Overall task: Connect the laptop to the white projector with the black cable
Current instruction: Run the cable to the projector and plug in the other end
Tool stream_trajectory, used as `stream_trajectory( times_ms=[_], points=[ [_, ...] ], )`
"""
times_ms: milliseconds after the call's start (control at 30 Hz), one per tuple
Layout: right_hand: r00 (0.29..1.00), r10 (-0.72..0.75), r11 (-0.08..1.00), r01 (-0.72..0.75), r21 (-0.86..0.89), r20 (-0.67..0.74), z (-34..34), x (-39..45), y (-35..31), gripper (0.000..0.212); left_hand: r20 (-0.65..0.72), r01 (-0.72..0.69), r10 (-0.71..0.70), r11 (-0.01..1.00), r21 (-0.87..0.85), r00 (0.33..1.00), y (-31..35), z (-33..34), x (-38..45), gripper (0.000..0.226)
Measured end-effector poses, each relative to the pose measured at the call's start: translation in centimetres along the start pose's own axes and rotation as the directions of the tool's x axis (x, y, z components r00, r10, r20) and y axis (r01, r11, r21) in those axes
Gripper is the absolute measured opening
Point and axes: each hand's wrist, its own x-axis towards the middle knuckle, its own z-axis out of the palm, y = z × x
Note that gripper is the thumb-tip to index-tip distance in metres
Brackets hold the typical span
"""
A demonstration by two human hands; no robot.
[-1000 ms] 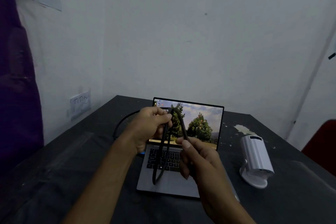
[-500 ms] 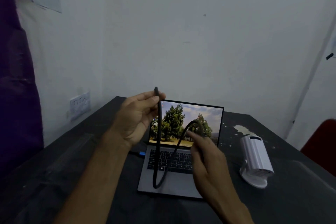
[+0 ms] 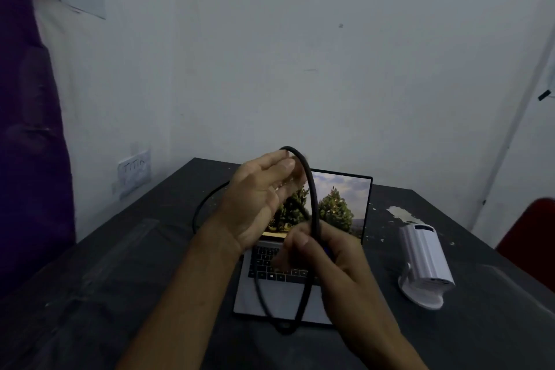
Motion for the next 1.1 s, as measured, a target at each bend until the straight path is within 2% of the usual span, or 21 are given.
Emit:
stream_trajectory(
  times_ms=[33,100,200,233,300,400,467,500,567,700,800,867,933,1033,1100],
  points=[
    [1.0,0.023,0.999,-0.023,0.039,-0.001,-0.2,0.1,-0.2,0.024,0.013,0.014,-0.016,0.986,0.164,1.0,-0.2,-0.2,-0.1,0.039],
    [0.998,0.057,0.993,-0.057,0.1,-0.001,-0.9,0.2,-0.6,0.025,0.071,0.011,-0.055,0.856,0.517,0.996,-0.6,-0.4,-0.4,0.04],
    [0.997,0.068,0.989,-0.064,0.133,-0.029,-2.0,0.5,-0.8,0.029,0.225,-0.088,-0.143,0.627,0.774,0.964,-0.5,-0.6,-1.0,0.025],
    [0.997,0.065,0.99,-0.06,0.128,-0.037,-2.4,0.6,-0.8,0.031,0.236,-0.094,-0.171,0.584,0.806,0.957,-0.3,-0.8,-1.0,0.022],
    [0.996,0.053,0.998,-0.049,0.046,-0.076,-3.3,0.8,-0.8,0.033,0.25,-0.091,-0.211,0.565,0.82,0.945,0.2,-1.2,-1.1,0.019],
    [0.983,-0.023,0.978,-0.016,-0.207,-0.182,-4.6,1.5,-0.9,0.035,0.252,-0.08,-0.222,0.58,0.811,0.942,1.4,-2.3,-1.3,0.023],
    [0.973,-0.114,0.91,0.022,-0.414,-0.2,-5.1,2.7,-1.1,0.034,0.244,-0.065,-0.216,0.608,0.791,0.945,2.4,-3.6,-1.4,0.024],
    [0.971,-0.143,0.876,0.034,-0.482,-0.192,-5.2,3.6,-1.3,0.033,0.235,-0.055,-0.213,0.619,0.783,0.948,2.9,-4.2,-1.5,0.025],
    [0.973,-0.144,0.865,0.036,-0.5,-0.179,-5.1,5.9,-1.4,0.032,0.202,-0.03,-0.202,0.632,0.774,0.958,3.7,-5.4,-1.8,0.028],
    [0.968,0.0,0.955,-0.075,-0.288,-0.251,-5.7,11.7,-0.4,0.033,0.116,0.045,-0.19,0.678,0.734,0.975,4.9,-7.5,-2.2,0.024],
    [0.917,0.188,0.973,-0.222,-0.057,-0.351,-7.6,15.7,1.6,0.037,0.009,0.088,-0.129,0.727,0.68,0.992,5.3,-8.9,-2.4,0.023],
    [0.85,0.342,0.938,-0.331,0.099,-0.4,-9.6,17.8,3.0,0.03,-0.062,0.101,-0.079,0.767,0.634,0.995,5.3,-9.6,-2.6,0.022],
    [0.789,0.497,0.863,-0.402,0.307,-0.361,-12.1,19.3,4.3,0.02,-0.103,0.103,-0.05,0.779,0.618,0.993,5.3,-10.4,-2.6,0.024],
    [0.715,0.637,0.691,-0.366,0.624,-0.287,-15.7,20.0,5.4,0.023,-0.097,0.087,-0.021,0.654,0.752,0.995,5.0,-11.7,-2.3,0.025],
    [0.675,0.661,0.665,-0.326,0.672,-0.326,-18.1,19.4,6.1,0.017,-0.079,0.097,-0.056,0.608,0.788,0.995,4.5,-11.9,-1.9,0.025]
  ],
)
